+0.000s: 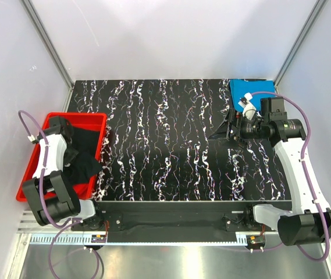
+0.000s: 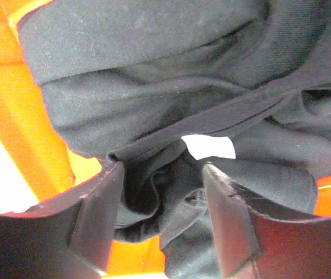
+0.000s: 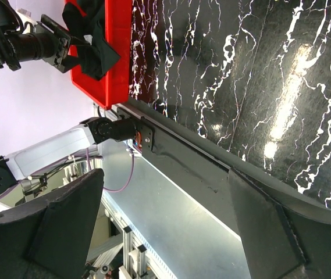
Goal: Fold and stack the t-shirts
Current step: Grab the tshirt from the pile, then move the tshirt to the center of the board
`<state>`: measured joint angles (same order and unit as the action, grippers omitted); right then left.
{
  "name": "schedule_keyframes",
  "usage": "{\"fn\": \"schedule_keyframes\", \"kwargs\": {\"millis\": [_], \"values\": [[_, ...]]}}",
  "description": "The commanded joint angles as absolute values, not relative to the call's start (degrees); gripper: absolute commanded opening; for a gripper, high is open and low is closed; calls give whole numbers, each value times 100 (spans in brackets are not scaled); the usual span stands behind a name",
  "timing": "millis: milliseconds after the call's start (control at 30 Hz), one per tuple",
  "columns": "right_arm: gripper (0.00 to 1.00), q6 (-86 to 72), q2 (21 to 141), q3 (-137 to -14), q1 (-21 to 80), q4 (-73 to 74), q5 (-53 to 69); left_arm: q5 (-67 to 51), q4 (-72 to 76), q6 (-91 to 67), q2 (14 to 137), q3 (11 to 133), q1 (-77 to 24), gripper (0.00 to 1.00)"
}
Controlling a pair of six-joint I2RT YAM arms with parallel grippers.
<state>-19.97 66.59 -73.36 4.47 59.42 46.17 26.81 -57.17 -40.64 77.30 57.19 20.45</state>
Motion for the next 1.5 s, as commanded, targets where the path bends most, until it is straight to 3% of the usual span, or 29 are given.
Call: {"fn": "schedule_keyframes", "kwargs": {"millis": [0,33,100,167,200,367,800,1033,1200,1467], "values": [[94,-2074,6504,-7313,483,5792,4755,2804,-5651,-4113,7655,5678,2083,57],[94,-2074,6487,-7321,483,5783,4737,2804,-5643,-4105,7673,5660,2092,52],[94,-2083,6460,-7304,483,5783,4729,2769,-5643,-4096,7664,5642,2109,31],[94,-2092,6425,-7225,492,5775,4720,2734,-5677,-4087,7489,5660,2101,2],[94,-2135,6425,-7199,483,5757,4728,2751,-5713,-4104,7401,5686,2101,0],[92,-2118,6495,-7251,527,5871,4737,2637,-6133,-4192,6927,6230,2092,0],[91,-2162,6680,-7243,1116,5784,4763,2304,-6733,-4114,6223,9060,1547,0],[92,-2364,6662,-7146,1107,5608,4834,-381,-4995,-4156,6414,11193,1521,0],[92,-2435,6618,-7189,1107,5634,4711,-1739,-4703,-5393,7487,14285,1521,0],[92,-2549,6346,-7190,1107,5581,4474,-3136,-1840,-7723,7137,13668,1529,0]]}}
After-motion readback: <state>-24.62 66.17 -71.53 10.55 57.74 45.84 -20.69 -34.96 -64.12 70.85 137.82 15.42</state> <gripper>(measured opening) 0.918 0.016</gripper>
